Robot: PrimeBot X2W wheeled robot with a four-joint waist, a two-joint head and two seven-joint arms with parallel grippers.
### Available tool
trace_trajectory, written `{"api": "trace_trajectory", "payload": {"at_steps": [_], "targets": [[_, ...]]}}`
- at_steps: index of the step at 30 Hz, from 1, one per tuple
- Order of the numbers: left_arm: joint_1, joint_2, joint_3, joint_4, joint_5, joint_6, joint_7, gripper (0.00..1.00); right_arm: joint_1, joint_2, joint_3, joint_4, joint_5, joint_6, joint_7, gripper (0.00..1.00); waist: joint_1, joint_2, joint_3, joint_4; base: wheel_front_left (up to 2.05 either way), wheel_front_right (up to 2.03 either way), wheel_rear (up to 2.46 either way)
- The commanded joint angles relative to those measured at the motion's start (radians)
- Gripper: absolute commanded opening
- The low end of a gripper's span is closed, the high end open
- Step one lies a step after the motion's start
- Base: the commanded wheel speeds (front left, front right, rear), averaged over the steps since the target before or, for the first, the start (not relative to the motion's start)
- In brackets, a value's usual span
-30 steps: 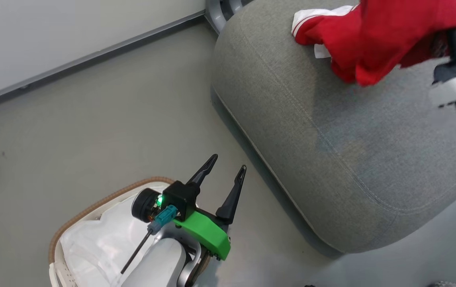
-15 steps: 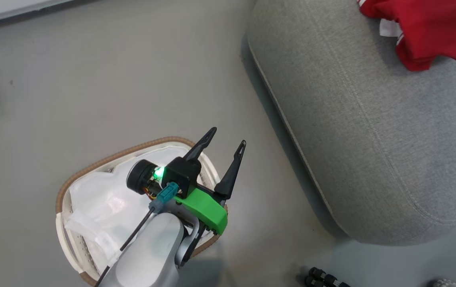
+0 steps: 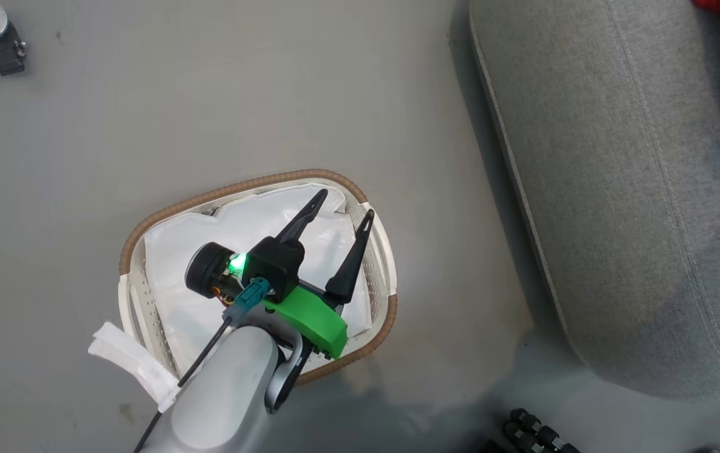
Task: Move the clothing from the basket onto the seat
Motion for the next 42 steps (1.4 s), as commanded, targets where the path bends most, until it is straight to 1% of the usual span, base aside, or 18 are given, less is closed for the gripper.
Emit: {"api": "trace_trajectory", "payload": {"at_steps": [1, 7, 10, 13, 17, 21, 26, 30, 36, 42], "targets": [[-0.003, 0.008, 0.007, 0.002, 0.000, -0.003, 0.000, 1.00, 0.035, 0.005, -0.018, -0.003, -0.010, -0.001, -0.005, 1.00, -0.0002, 0.0000, -0.007, 0.004, 0.00, 0.00, 0.00], [0.029, 0.005, 0.024, 0.016, -0.007, -0.003, 0.000, 1.00, 0.136, 0.042, -0.070, -0.045, -0.024, -0.001, -0.005, 1.00, -0.0002, 0.0000, -0.069, -0.010, 0.00, 0.00, 0.00], [0.046, 0.002, 0.036, 0.022, -0.017, -0.003, 0.000, 1.00, 0.189, 0.059, -0.082, -0.085, -0.026, -0.001, -0.005, 1.00, -0.0002, 0.0000, -0.114, -0.017, 0.00, 0.00, 0.00], [0.069, 0.000, 0.054, 0.026, -0.023, -0.003, 0.000, 1.00, 0.250, 0.076, -0.074, -0.128, -0.029, -0.001, -0.005, 1.00, -0.0002, 0.0000, -0.159, -0.017, 0.00, 0.00, 0.00], [0.106, -0.003, 0.092, 0.029, -0.023, -0.003, 0.000, 1.00, 0.328, 0.098, -0.040, -0.195, 0.005, -0.001, -0.005, 1.00, -0.0002, 0.0000, -0.219, -0.009, 0.00, 0.00, 0.00], [0.144, -0.005, 0.157, 0.028, -0.007, -0.003, 0.000, 1.00, 0.395, 0.128, 0.009, -0.282, 0.055, -0.001, -0.005, 1.00, -0.0002, 0.0000, -0.266, 0.007, 0.00, 0.00, 0.00], [0.198, -0.007, 0.258, 0.022, 0.018, 0.005, 0.000, 1.00, 0.468, 0.188, 0.070, -0.404, 0.106, -0.001, -0.005, 1.00, -0.0002, 0.0000, -0.318, 0.038, 0.00, 0.00, 0.00], [0.239, -0.009, 0.340, 0.013, 0.039, 0.017, 0.000, 1.00, 0.509, 0.244, 0.117, -0.474, 0.136, -0.001, -0.005, 1.00, -0.0002, 0.0000, -0.350, 0.070, 0.00, 0.00, 0.00], [0.291, -0.011, 0.458, -0.010, 0.070, 0.034, 0.000, 1.00, 0.555, 0.323, 0.174, -0.529, 0.161, -0.001, -0.005, 1.00, -0.0002, 0.0000, -0.383, 0.113, 0.00, 0.00, 0.00], [0.337, -0.011, 0.548, -0.029, 0.095, 0.041, 0.000, 1.00, 0.605, 0.369, 0.203, -0.542, 0.159, -0.001, -0.005, 1.00, -0.0002, 0.0000, -0.418, 0.137, 0.00, 0.00, 0.00]]}}
